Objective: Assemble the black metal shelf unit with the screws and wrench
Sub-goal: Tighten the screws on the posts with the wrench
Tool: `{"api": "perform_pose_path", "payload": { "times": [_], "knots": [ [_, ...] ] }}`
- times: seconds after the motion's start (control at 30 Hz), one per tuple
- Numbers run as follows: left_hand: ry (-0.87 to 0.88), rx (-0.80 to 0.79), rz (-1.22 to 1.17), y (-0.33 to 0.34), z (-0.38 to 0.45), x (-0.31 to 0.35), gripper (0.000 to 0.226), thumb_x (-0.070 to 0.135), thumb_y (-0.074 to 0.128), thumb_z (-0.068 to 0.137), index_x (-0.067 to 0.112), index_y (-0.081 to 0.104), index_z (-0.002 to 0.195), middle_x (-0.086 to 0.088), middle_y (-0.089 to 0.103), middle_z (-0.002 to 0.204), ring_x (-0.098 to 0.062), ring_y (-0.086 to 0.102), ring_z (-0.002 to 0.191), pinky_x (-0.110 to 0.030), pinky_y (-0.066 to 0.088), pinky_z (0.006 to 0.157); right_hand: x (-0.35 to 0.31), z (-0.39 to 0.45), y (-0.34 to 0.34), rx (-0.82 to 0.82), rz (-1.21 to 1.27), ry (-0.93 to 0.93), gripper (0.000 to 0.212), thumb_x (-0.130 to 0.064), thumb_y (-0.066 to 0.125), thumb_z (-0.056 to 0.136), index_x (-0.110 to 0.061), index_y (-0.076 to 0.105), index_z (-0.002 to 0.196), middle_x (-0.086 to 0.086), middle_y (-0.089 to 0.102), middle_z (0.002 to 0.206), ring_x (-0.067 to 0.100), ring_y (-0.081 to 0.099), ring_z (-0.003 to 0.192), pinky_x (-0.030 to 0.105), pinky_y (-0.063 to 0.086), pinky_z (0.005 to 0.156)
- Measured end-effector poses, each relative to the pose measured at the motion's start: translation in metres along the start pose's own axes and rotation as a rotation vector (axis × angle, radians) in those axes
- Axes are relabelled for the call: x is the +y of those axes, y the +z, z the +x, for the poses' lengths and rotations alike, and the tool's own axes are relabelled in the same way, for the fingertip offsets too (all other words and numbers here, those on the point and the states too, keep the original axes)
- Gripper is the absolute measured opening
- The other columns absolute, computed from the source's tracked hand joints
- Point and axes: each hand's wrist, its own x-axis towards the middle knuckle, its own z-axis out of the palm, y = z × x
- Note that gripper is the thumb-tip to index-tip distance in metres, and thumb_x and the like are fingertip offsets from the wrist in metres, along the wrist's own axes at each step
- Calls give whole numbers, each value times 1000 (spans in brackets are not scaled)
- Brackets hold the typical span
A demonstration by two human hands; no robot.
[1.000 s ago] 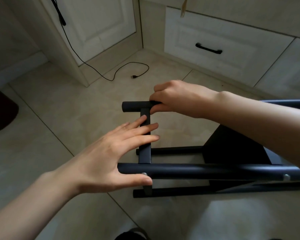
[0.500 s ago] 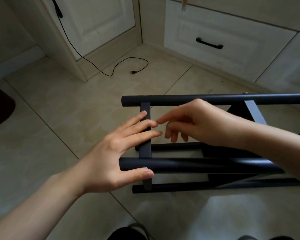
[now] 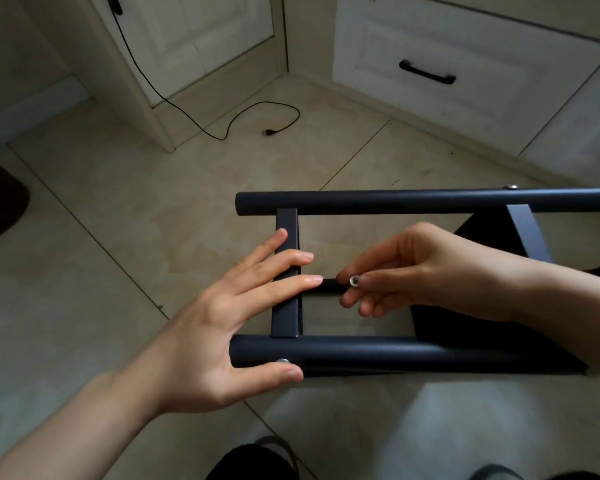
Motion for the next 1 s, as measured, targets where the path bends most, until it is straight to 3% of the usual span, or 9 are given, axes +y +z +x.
{"api": "perform_pose_path", "payload": {
  "times": [0.13,0.3,0.53,0.7,0.83,1.0],
  "knots": [
    [3,-2,12,0,0,0,69,50,69,84,21,51,144,9,38,158,-19,17,154,-30,21,122,0,-2,0,-49,-3,23,21,-16,71,76,-5,76,93,19,75,97,23,74,83,27,59,72],
    [6,-8,12,0,0,-1,68,51,68,85,21,51,143,9,39,158,-20,17,154,-31,21,122,-4,4,4,-32,-39,36,23,-19,73,73,-7,77,92,16,75,90,14,71,72,23,57,69],
    [-22,-30,25,-1,-2,-1,80,55,66,86,26,36,154,13,31,161,-18,12,155,-31,19,122,-1,16,15,-82,-154,179,9,-7,68,89,-10,69,96,11,76,88,13,70,73,25,57,71],
    [-34,-34,47,-1,-1,2,83,54,67,83,22,34,153,12,26,164,-16,12,155,-28,18,122,-7,31,35,-194,-136,244,5,-14,69,89,-11,72,87,5,72,81,9,67,70,19,55,66],
    [-40,-35,42,-1,-1,3,83,54,67,83,22,35,153,11,22,166,-16,12,155,-30,17,122,-6,40,46,-252,-79,279,17,-11,58,97,0,66,107,11,66,92,16,61,81,25,52,77],
    [-35,-33,20,0,0,3,81,51,68,83,20,37,151,9,25,165,-17,12,155,-29,17,123,-1,40,51,-294,-7,309,18,-10,52,99,-2,61,113,19,59,109,27,56,99,37,47,96]
  ]
}}
